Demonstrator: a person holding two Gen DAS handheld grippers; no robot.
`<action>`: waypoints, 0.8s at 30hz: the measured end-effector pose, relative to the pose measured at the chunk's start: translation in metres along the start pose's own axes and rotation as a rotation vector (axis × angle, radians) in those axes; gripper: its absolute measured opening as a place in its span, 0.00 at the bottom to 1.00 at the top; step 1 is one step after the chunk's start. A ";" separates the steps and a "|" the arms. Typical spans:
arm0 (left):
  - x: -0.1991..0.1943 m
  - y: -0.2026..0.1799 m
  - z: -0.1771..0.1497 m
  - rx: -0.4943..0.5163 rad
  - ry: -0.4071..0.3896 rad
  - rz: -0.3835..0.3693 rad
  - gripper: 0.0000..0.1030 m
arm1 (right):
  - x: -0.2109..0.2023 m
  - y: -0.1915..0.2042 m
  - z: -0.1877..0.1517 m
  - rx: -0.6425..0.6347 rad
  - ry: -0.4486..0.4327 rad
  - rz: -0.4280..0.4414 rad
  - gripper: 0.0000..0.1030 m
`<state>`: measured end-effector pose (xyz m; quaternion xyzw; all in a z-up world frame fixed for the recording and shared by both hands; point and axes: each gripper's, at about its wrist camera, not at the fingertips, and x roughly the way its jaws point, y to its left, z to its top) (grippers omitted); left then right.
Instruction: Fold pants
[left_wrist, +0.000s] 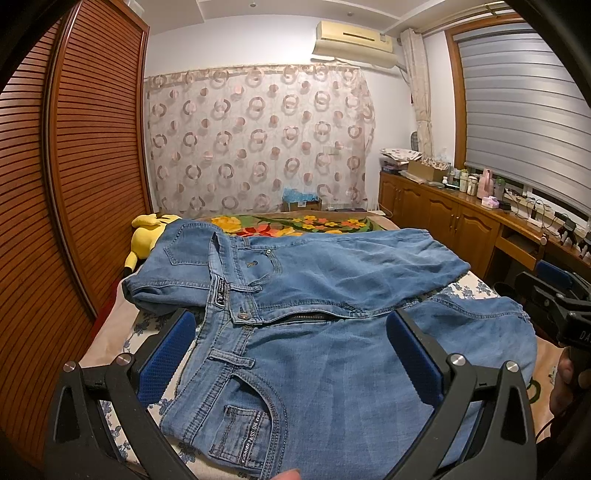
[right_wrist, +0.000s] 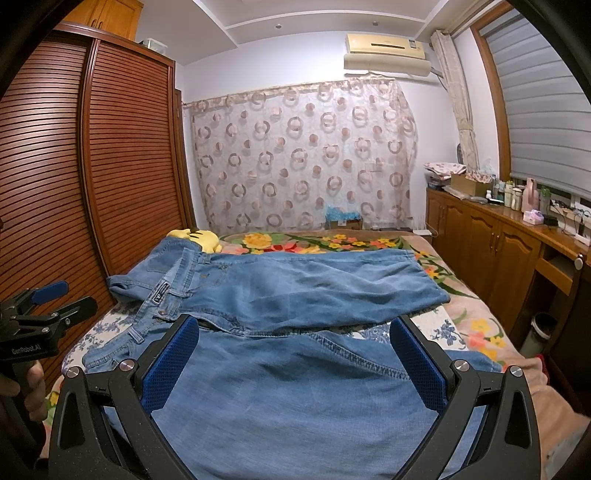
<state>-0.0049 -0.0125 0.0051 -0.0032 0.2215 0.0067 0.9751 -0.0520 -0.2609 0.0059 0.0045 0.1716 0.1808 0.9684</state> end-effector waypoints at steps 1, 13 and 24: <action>0.000 0.000 0.000 0.000 0.000 0.000 1.00 | 0.000 0.000 0.000 0.000 -0.001 0.000 1.00; 0.000 0.000 -0.001 0.001 -0.002 0.001 1.00 | 0.000 0.000 0.000 0.000 -0.002 0.001 1.00; -0.001 -0.001 0.000 0.001 0.000 0.000 1.00 | 0.000 0.000 0.000 0.000 -0.001 0.001 1.00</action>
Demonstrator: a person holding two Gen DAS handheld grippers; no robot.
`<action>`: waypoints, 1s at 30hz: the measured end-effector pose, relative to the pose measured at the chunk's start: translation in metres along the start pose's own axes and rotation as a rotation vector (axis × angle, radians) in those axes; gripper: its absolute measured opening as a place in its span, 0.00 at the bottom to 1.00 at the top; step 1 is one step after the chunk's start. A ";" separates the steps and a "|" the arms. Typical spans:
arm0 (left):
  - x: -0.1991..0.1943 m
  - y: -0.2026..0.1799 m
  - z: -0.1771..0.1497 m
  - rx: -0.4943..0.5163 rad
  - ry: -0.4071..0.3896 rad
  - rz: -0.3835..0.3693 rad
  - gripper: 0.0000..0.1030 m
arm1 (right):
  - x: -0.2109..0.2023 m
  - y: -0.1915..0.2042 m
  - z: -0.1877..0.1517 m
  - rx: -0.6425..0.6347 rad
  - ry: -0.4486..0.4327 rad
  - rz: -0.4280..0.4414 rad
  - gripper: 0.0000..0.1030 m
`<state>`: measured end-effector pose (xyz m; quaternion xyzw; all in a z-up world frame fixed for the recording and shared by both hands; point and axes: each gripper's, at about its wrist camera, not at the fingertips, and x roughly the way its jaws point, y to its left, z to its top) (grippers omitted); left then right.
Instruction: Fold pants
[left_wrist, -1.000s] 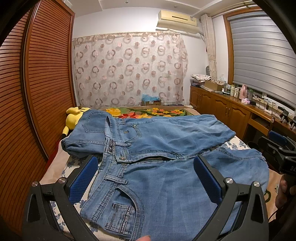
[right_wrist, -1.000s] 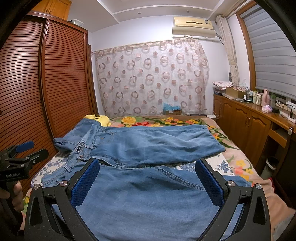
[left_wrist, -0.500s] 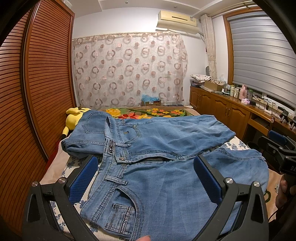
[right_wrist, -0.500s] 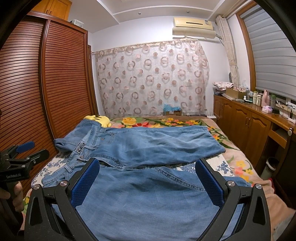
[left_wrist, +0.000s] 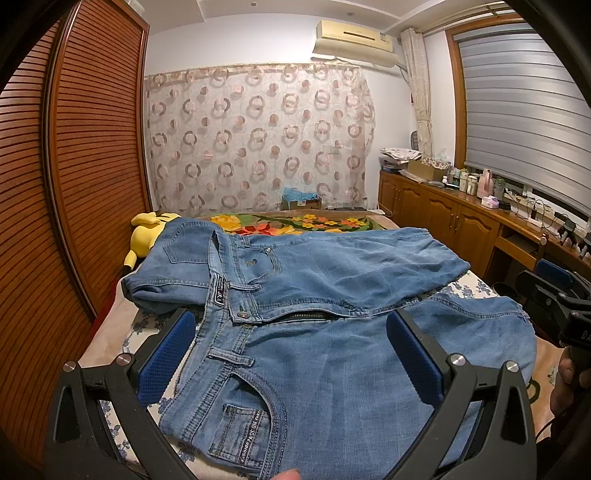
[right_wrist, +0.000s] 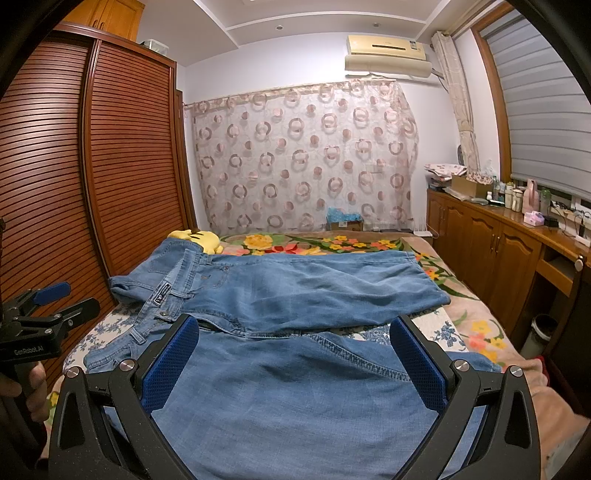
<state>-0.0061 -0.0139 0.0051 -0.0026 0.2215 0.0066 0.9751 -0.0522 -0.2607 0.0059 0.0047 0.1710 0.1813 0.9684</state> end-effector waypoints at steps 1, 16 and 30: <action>0.000 -0.001 0.000 0.000 0.003 0.000 1.00 | 0.000 0.001 0.000 0.000 0.001 0.000 1.00; 0.021 0.044 -0.027 -0.052 0.108 0.025 1.00 | 0.009 -0.002 0.000 -0.005 0.061 0.000 1.00; 0.035 0.087 -0.060 -0.097 0.185 0.038 1.00 | 0.013 -0.002 0.000 -0.032 0.128 0.013 1.00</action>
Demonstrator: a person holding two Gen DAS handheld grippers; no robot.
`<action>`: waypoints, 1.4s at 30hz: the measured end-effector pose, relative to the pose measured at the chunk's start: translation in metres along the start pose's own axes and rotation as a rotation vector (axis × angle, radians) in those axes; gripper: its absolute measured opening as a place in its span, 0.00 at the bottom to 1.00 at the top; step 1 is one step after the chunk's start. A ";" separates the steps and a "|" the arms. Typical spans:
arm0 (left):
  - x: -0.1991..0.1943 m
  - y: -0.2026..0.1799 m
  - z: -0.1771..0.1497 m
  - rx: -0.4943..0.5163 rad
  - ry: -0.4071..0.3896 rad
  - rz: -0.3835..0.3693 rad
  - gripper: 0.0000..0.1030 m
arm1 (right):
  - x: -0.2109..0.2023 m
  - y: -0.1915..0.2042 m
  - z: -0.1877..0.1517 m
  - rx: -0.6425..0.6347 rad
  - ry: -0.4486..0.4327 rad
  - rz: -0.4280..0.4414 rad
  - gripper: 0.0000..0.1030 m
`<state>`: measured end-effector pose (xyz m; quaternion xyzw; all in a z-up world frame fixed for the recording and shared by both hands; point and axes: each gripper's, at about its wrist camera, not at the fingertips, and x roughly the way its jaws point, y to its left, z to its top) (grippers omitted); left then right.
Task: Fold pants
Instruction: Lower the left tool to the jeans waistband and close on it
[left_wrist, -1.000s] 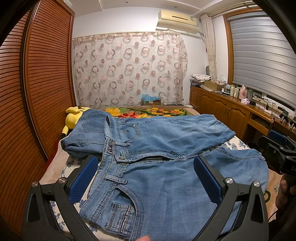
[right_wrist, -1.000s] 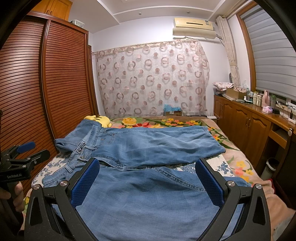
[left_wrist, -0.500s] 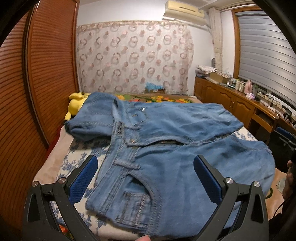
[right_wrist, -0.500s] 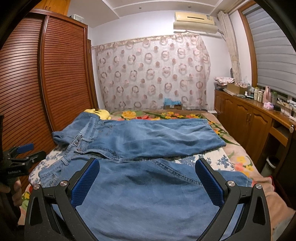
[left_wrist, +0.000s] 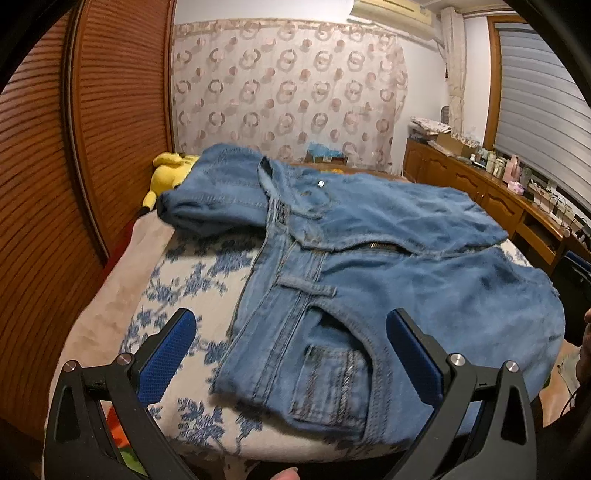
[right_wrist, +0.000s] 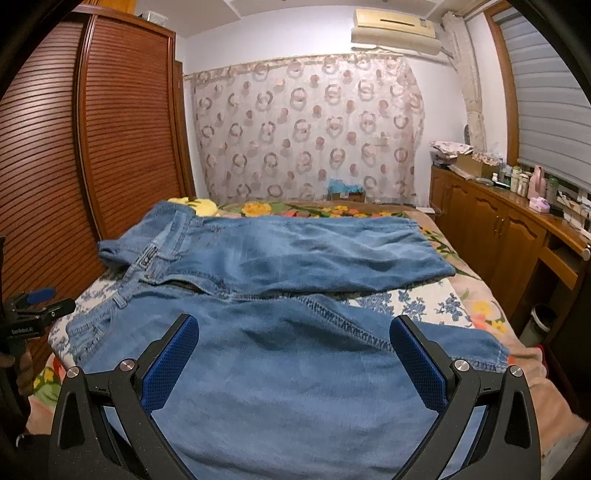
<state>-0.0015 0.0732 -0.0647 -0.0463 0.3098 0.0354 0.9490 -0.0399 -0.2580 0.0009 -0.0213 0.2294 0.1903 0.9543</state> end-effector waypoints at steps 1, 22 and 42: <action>0.001 0.003 -0.003 -0.005 0.009 -0.001 1.00 | 0.002 -0.002 0.000 -0.002 0.010 0.003 1.00; 0.021 0.042 -0.041 -0.118 0.139 -0.027 0.56 | 0.017 -0.004 0.005 -0.062 0.115 0.063 1.00; -0.018 -0.013 0.037 0.000 -0.068 -0.219 0.13 | 0.013 -0.004 0.012 -0.073 0.107 0.143 0.90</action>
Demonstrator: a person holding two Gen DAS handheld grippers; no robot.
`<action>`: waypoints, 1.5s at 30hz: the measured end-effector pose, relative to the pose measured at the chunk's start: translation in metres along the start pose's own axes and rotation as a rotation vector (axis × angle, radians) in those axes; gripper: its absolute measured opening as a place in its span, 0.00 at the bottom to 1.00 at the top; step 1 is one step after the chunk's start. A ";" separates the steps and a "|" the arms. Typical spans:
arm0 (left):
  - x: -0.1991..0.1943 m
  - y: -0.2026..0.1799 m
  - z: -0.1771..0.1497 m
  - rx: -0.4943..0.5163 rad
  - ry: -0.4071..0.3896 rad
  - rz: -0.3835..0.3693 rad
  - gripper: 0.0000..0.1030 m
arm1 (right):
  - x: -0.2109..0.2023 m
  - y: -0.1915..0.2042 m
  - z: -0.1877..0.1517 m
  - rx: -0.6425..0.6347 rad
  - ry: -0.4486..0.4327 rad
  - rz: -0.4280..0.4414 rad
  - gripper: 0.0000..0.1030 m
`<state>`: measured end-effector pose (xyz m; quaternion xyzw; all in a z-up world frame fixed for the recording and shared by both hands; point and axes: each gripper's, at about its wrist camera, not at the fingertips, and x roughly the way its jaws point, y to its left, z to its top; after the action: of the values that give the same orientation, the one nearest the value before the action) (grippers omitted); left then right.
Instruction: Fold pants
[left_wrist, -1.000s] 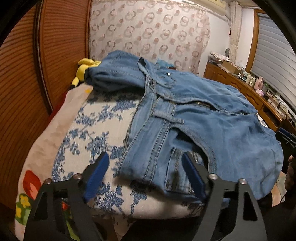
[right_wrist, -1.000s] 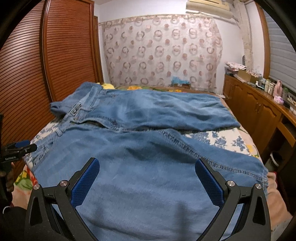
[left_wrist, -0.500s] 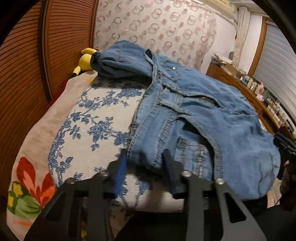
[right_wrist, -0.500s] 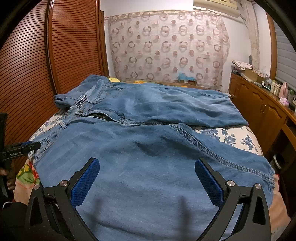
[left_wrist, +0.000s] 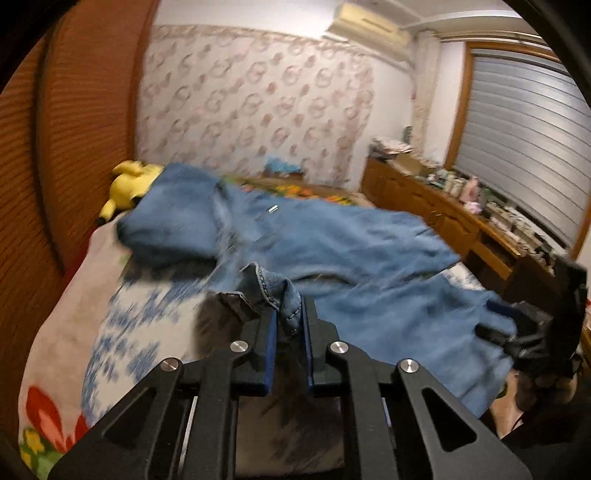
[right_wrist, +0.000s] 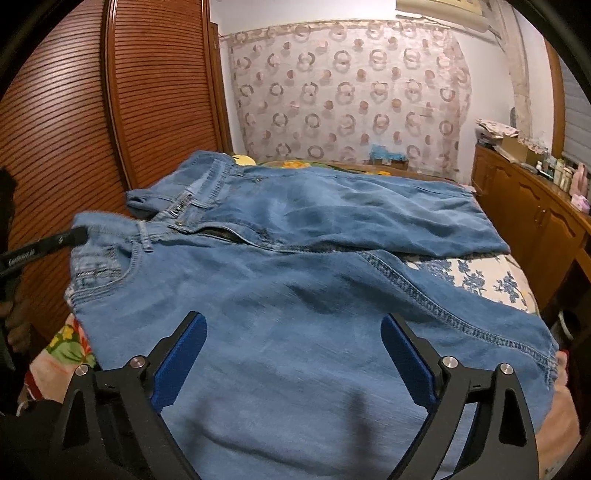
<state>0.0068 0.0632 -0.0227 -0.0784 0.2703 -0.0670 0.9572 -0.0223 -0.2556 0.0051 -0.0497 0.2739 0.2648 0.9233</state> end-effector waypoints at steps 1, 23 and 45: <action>0.001 -0.007 0.009 0.019 -0.019 -0.005 0.12 | -0.001 0.000 0.001 0.003 -0.004 0.008 0.89; 0.066 -0.069 0.110 0.138 -0.094 -0.043 0.12 | -0.005 -0.013 0.000 -0.009 -0.028 0.142 0.65; 0.074 -0.027 0.142 0.045 -0.153 -0.039 0.12 | 0.042 -0.039 0.097 -0.143 -0.053 0.030 0.06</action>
<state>0.1420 0.0404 0.0648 -0.0670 0.1931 -0.0857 0.9751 0.0745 -0.2468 0.0628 -0.1045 0.2304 0.2988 0.9202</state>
